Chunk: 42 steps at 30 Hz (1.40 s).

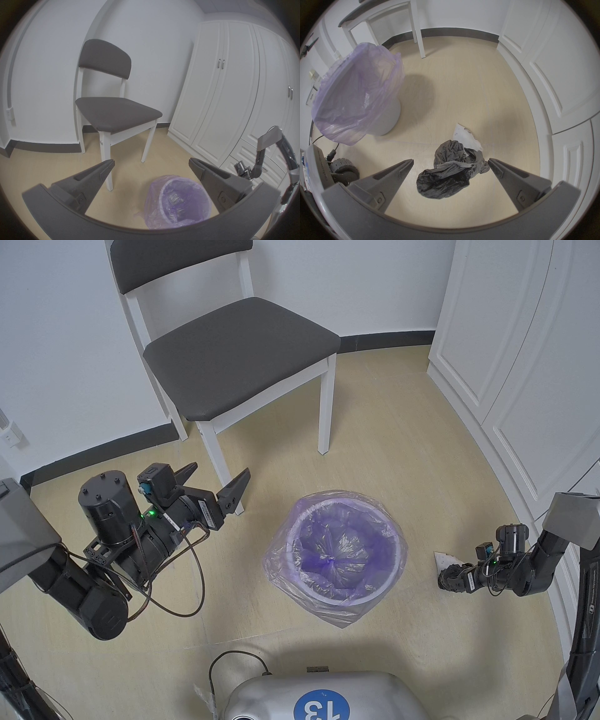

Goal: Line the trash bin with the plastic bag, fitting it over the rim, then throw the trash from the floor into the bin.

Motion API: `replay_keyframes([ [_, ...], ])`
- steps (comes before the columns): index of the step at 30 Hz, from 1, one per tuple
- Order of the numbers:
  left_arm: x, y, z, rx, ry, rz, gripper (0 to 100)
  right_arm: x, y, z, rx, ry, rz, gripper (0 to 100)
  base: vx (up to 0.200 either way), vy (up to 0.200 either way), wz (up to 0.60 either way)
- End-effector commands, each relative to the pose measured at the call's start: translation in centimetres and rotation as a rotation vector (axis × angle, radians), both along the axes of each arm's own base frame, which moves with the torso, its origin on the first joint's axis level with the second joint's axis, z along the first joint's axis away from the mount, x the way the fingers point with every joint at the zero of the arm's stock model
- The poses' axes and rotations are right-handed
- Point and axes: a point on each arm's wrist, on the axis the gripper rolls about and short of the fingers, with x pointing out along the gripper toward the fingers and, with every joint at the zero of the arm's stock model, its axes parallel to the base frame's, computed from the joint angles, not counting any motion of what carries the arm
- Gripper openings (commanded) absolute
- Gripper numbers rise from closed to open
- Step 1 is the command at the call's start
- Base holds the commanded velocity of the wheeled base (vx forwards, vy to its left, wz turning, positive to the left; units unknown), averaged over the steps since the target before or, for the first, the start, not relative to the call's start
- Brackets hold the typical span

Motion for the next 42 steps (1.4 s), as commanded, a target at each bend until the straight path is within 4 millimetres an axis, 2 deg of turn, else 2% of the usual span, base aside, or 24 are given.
replay_keyframes([
  [1,-0.6,-0.1,0.7,-0.012,-0.030,-0.012,100,0.5,0.1,-1.7,0.014,0.021,-0.011,100,0.000,0.000,0.00],
  [22,-0.6,-0.6,0.5,-0.016,-0.059,-0.022,100,0.9,0.1,-1.6,0.013,0.053,-0.046,100,0.000,0.000,0.00],
  [23,-0.6,-0.6,0.5,-0.011,-0.063,-0.022,100,0.9,0.2,-1.6,0.013,0.053,-0.045,0,0.000,0.000,0.00],
  [42,-0.7,-1.2,-0.4,0.033,-0.088,-0.028,100,0.8,0.1,-1.7,0.010,-0.006,-0.044,0,0.000,0.000,0.00],
])
